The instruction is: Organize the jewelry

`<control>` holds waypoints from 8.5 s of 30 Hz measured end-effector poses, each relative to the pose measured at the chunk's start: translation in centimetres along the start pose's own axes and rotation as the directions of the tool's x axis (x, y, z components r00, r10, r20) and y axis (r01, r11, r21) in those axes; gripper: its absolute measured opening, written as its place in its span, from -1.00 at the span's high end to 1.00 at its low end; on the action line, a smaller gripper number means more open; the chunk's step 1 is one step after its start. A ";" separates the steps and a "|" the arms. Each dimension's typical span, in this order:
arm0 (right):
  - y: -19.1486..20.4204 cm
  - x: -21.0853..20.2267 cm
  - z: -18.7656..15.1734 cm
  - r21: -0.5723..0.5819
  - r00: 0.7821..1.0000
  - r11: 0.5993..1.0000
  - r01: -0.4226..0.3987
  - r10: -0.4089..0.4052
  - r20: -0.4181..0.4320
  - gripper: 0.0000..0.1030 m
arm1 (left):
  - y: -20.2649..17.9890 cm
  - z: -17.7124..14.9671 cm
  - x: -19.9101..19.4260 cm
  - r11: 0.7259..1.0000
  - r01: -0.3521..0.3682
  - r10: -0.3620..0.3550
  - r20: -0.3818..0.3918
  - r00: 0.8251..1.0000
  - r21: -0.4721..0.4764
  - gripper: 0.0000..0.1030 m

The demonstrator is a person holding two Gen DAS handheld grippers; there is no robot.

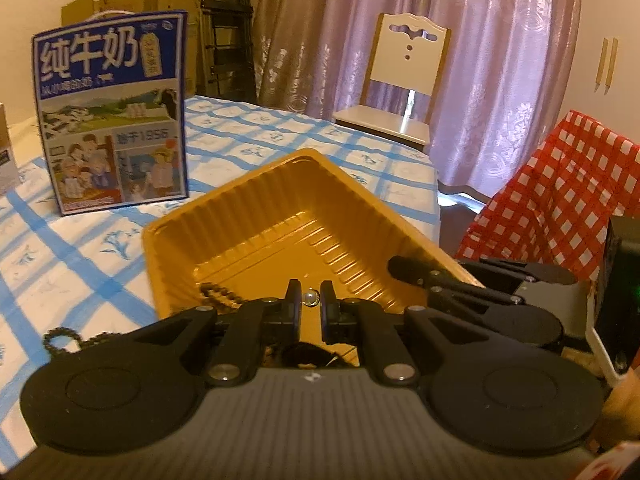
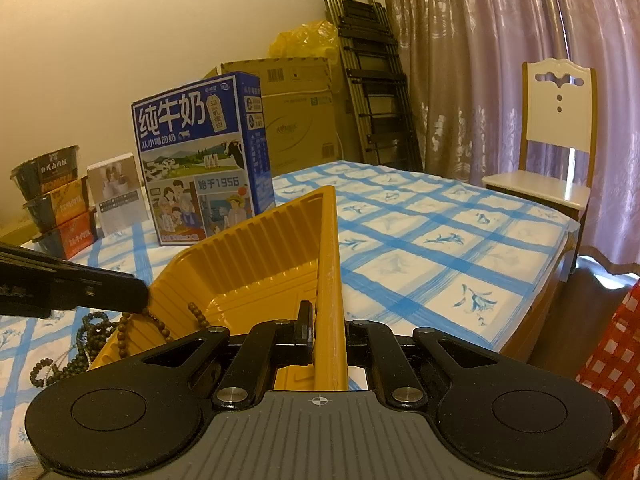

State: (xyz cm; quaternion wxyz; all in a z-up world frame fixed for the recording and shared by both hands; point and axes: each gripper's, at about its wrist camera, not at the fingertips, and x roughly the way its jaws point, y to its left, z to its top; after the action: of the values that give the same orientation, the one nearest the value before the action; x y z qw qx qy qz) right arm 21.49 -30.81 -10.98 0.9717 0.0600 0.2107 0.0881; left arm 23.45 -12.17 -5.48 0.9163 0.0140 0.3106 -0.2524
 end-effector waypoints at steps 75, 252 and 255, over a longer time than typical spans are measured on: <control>-0.4 0.0 -0.5 0.000 1.000 1.000 0.009 -0.009 -0.010 0.87 | 12.6 -10.4 -6.0 0.847 -0.421 0.354 -0.245 0.902 -0.326 0.43; -0.9 -0.8 -0.7 0.011 1.000 1.000 0.007 -0.007 -0.003 0.87 | 9.8 -8.1 1.6 0.986 -0.151 0.162 -0.224 0.961 0.067 0.89; -0.8 -0.8 -0.7 0.011 1.000 1.000 0.007 -0.006 -0.004 0.87 | 9.3 -8.6 0.6 0.988 -0.145 0.155 -0.233 0.960 0.060 0.91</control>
State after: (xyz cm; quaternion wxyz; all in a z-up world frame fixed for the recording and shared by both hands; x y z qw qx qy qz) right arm 20.66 -31.73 -11.41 0.9713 0.0645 0.2131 0.0839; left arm 23.44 -2.77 -13.98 0.8887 0.0870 0.4103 -0.1852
